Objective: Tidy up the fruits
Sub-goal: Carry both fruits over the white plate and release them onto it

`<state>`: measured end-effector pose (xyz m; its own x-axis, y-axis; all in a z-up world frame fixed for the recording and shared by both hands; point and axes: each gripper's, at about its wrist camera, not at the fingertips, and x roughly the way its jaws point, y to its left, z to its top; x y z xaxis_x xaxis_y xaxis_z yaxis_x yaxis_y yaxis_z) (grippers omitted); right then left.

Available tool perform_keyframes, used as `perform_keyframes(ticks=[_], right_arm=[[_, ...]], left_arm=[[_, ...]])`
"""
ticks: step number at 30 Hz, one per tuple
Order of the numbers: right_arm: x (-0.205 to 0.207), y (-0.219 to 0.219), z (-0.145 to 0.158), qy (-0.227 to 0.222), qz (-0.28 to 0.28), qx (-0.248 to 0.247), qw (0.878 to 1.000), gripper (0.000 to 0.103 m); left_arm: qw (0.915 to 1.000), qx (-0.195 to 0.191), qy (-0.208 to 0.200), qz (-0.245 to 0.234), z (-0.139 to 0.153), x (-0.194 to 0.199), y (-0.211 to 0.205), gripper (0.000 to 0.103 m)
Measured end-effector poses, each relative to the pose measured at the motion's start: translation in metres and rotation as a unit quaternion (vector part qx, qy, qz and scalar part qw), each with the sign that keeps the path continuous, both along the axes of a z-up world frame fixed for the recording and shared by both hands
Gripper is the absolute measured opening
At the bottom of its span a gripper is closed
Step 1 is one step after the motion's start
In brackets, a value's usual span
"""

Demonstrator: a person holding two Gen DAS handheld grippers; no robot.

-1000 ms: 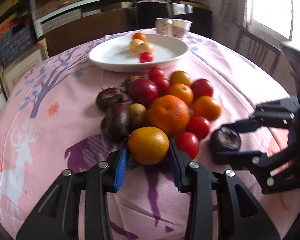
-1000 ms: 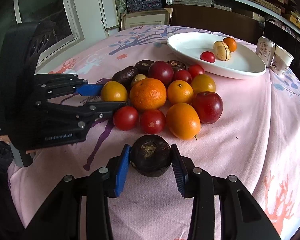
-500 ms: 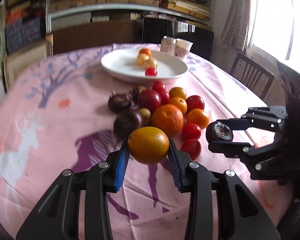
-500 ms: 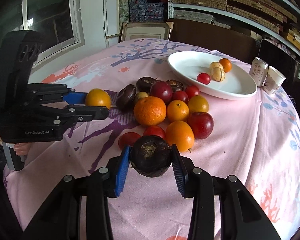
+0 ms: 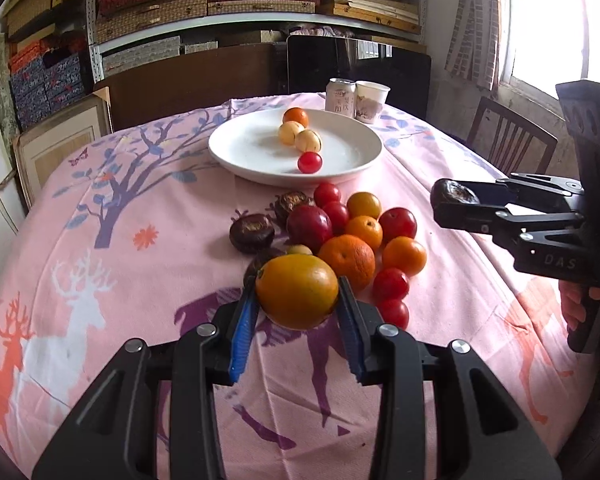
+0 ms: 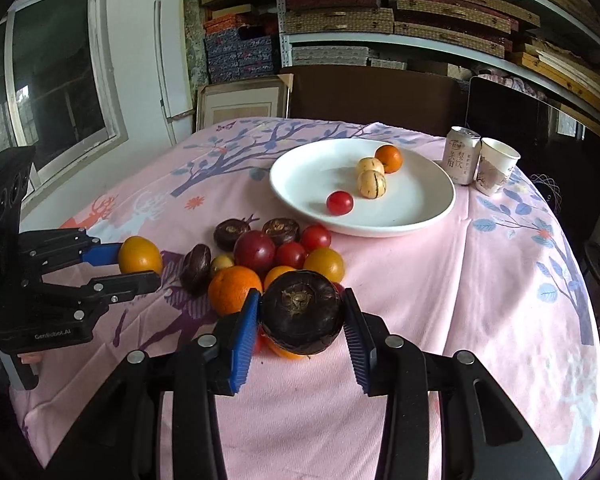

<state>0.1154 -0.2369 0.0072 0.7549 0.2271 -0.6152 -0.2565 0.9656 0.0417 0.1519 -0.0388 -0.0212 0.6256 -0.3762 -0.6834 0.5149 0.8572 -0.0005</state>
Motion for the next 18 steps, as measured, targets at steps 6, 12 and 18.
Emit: perform_keyframes(ticks=[6,12,18], right_arm=[[0.021,0.005,0.013,-0.025,-0.005,-0.002,1.000,0.041],[0.030,-0.001,0.035,-0.054,-0.026,-0.010,0.998,0.041],[0.037,-0.007,0.056,-0.101,-0.039,-0.022,0.994,0.041]], left_arm=[[0.9997,-0.005,-0.024,0.003,0.016,0.036,-0.028,0.038],[0.9997,0.011,-0.022,-0.002,0.013,0.063,-0.051,0.038],[0.9993,0.018,-0.023,0.021,0.016,0.080,-0.057,0.038]])
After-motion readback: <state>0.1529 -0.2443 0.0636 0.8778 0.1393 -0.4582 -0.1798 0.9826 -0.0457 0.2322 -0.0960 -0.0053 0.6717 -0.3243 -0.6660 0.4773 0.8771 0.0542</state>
